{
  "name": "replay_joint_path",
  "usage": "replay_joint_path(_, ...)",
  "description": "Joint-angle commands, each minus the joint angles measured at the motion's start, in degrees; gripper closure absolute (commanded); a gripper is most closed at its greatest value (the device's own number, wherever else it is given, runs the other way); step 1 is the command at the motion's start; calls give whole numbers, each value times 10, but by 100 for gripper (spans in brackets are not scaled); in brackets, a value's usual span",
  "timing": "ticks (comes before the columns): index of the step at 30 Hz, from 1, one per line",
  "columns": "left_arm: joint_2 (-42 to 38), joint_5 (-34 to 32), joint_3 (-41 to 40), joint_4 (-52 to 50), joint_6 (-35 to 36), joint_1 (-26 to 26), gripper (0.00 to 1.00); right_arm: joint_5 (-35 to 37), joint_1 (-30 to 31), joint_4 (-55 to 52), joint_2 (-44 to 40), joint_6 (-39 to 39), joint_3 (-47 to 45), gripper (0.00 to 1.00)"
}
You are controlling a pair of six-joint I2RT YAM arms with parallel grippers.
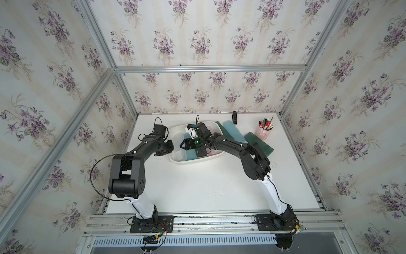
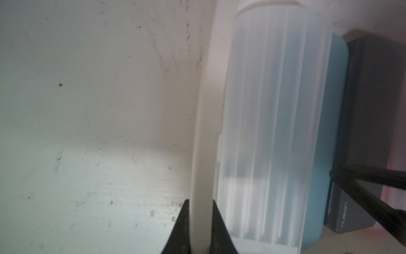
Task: Put the pencil case into the storage box
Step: Adjust the pencil case in the storage box.
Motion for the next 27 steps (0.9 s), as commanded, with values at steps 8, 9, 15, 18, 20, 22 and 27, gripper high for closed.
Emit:
replay_joint_path(8,-1,27,-7,12,30,-3,85,-81,3,15,36,-4,24,29)
replay_joint_path(9,-1,27,-7,12,30,-3,85,-85,4,17,39,-2,26,29)
replay_joint_path(15,-1,32,-8,16,30,-3,85,-116,10,51,46,9,23,29)
replay_joint_path(18,-1,34,-8,17,30,-3,85,-139,10,85,44,23,19,29)
replay_joint_path(20,-3,34,-10,19,30,-3,85,-143,10,89,46,26,26,30)
replay_joint_path(22,-3,35,-12,21,30,-4,85,-144,10,91,46,26,27,32)
replay_joint_path(27,-2,33,-13,21,30,-4,85,-129,10,82,47,27,25,48)
